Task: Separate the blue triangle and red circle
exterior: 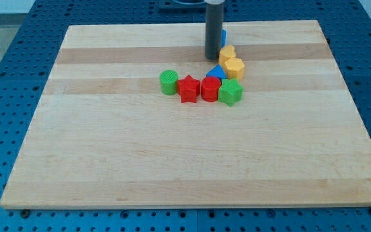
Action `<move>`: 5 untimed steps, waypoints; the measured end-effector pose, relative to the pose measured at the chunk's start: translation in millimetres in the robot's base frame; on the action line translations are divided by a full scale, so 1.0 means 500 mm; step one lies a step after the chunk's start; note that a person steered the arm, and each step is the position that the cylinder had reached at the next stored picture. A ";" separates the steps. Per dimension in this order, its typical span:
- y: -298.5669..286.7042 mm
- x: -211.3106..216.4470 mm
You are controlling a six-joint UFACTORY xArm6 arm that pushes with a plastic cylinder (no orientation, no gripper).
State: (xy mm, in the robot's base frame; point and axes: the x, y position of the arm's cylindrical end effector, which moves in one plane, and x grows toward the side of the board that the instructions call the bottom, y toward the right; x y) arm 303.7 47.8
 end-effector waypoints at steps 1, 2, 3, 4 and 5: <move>0.000 0.000; -0.003 0.020; -0.005 0.074; -0.005 0.132; -0.006 0.170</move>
State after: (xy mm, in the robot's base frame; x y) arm 389.0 45.1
